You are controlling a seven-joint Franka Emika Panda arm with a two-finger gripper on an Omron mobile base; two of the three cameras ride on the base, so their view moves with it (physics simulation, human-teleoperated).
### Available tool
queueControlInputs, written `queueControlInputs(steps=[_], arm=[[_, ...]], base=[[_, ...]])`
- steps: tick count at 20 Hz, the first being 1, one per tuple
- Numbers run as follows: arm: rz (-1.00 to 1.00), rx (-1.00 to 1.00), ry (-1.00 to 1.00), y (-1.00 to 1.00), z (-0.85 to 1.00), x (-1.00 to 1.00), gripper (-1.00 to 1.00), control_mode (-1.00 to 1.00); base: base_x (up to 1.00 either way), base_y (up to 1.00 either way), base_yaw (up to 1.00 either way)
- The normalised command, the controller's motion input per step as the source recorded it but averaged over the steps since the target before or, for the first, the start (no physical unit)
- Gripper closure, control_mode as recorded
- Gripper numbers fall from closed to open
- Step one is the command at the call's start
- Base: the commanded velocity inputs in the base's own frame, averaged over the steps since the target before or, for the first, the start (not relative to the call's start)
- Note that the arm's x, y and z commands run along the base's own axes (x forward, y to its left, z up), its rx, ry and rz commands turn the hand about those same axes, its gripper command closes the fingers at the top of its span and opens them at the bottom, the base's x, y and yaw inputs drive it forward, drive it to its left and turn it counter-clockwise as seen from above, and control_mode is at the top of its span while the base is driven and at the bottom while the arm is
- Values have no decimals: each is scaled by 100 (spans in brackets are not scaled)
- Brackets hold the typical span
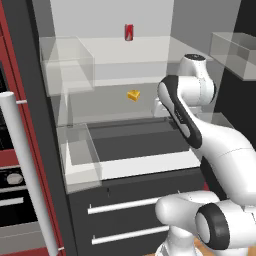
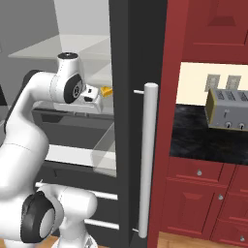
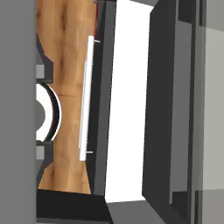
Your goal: Pick the cheese from the fridge and the cheese grater from the cabinet and place them next to the salad bowl.
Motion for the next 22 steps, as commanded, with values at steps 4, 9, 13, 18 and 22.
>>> queueControlInputs(steps=[4, 9, 13, 18, 22], arm=[[0, -2, -7, 14, -1, -1, -100, -100], [-7, -2, -52, 22, 0, -2, -100, -100], [-11, -5, -59, 2, 22, 1, -100, -100], [0, 5, 0, -12, 22, 30, -100, -100], [0, 2, 0, -28, 0, 58, -100, -100]], base=[[0, 0, 0], [0, 0, 0], [0, 0, 0], [0, 0, 0], [0, 0, 0]])
